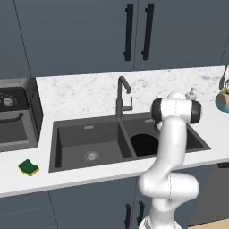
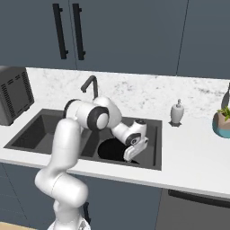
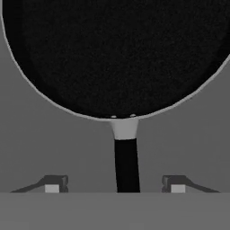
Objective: Pick the pan and sponge and place them into the sink. Then turn on the water.
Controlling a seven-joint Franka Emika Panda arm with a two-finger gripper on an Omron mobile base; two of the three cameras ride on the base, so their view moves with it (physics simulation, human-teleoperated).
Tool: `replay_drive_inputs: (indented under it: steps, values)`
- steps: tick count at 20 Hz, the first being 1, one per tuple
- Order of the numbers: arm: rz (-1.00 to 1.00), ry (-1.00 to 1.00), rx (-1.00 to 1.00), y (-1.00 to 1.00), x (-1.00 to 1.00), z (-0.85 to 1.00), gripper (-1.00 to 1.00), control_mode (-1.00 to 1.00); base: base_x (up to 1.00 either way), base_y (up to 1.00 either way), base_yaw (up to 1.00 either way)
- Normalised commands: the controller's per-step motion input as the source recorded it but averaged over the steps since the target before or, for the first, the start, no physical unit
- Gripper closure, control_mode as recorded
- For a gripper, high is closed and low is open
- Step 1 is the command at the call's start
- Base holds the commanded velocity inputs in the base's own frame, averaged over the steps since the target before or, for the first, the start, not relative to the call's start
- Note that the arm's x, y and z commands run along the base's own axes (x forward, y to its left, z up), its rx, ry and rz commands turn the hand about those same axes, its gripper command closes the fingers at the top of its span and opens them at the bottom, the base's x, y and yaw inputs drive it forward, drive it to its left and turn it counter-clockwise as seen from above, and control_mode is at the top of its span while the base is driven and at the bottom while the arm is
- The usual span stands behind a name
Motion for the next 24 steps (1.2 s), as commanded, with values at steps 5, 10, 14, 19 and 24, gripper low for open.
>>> replay_drive_inputs:
  steps: [5, 10, 14, 19, 24]
  values:
    - [-0.1, -0.08, -0.01, 0.24, 0.0, 0.92, -1.0, -1.0, 0.0, 0.0, 0.0]
    - [-0.24, -0.17, 0.0, 0.46, -0.19, 1.0, -1.0, -1.0, 0.0, 0.0, 0.0]
    - [-0.34, -0.09, 0.0, 0.48, -0.37, 1.0, -1.0, -1.0, 0.0, 0.0, 0.0]
    - [-0.43, -0.09, -0.01, 0.44, -0.56, 0.62, -1.0, -1.0, 0.0, 0.0, 0.0]
    - [-0.37, 0.03, -0.02, 0.05, -0.26, 0.47, -1.0, -1.0, 0.0, 0.0, 0.0]
